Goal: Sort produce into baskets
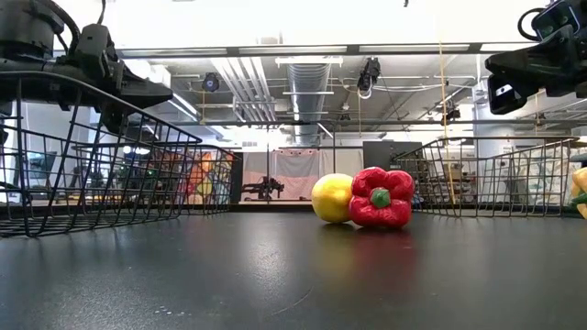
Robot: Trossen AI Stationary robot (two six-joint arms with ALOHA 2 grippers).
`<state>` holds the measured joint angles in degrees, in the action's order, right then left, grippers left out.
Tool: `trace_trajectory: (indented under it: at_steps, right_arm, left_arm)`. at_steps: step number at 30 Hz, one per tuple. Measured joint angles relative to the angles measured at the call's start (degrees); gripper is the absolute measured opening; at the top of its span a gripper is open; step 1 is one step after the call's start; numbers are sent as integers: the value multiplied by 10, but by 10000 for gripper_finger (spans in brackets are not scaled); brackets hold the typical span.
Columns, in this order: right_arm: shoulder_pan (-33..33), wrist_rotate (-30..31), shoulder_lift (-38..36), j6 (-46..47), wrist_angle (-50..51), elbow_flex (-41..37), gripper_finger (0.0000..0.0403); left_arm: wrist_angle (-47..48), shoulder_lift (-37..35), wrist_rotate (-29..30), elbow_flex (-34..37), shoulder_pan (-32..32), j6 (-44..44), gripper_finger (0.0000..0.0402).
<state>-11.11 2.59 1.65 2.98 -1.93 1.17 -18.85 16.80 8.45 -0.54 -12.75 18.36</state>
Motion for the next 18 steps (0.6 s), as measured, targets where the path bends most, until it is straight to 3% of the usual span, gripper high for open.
trace_trajectory:
  at_steps: [18]
  right_arm:
    - [0,0,0,0,0,0,13]
  left_arm:
    - [0,0,0,0,0,0,0]
